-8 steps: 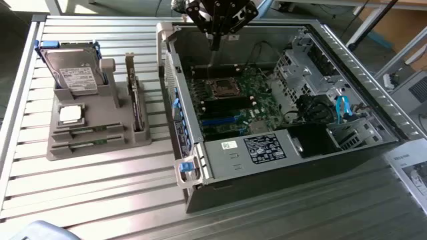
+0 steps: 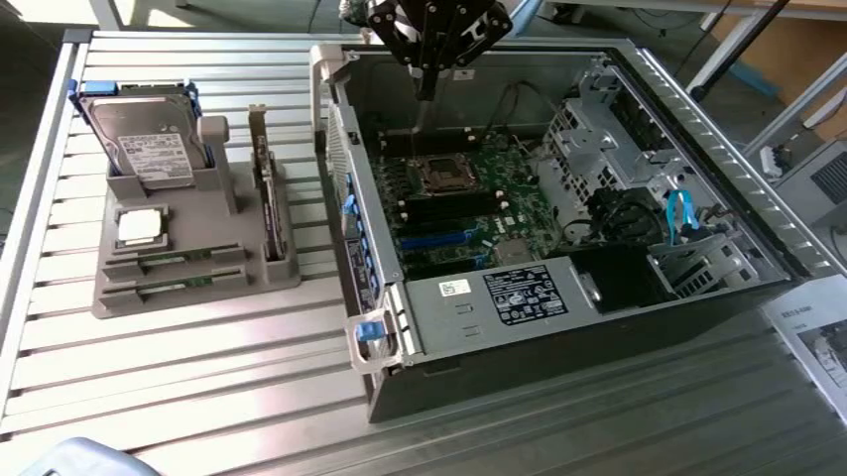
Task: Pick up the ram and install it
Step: 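Reach for the ram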
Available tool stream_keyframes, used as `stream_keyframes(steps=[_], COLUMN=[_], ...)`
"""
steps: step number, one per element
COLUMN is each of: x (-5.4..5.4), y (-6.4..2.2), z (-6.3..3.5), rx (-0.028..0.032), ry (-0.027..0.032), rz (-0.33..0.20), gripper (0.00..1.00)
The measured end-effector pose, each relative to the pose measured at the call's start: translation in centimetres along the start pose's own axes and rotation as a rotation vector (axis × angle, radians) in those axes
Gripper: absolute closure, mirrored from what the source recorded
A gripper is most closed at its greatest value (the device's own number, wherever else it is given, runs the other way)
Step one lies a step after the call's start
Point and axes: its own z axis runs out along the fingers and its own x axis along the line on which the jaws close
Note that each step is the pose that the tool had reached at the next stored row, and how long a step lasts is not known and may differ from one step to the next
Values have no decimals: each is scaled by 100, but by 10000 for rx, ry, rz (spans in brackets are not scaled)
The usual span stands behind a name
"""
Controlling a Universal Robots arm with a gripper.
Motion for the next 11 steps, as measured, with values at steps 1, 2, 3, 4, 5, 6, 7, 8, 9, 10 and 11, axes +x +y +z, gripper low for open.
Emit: stream_keyframes(steps=[1,2,3,4,5,6,7,8,9,10,11], x=[0,0,0,0,0,4,18,31,60,84,102], y=[0,0,0,0,0,0,-2,-2,-5,-6,-8], z=[0,0,0,0,0,0,1,0,-1,-2,-2], rx=[0,0,0,0,0,0,-2,-1,0,0,0], ry=[0,0,0,0,0,-1,-2,-1,0,0,0], rz=[0,0,1,0,0,2,1,0,0,0,1], gripper=[90,90,90,90,90,90,90,90,90,90,90])
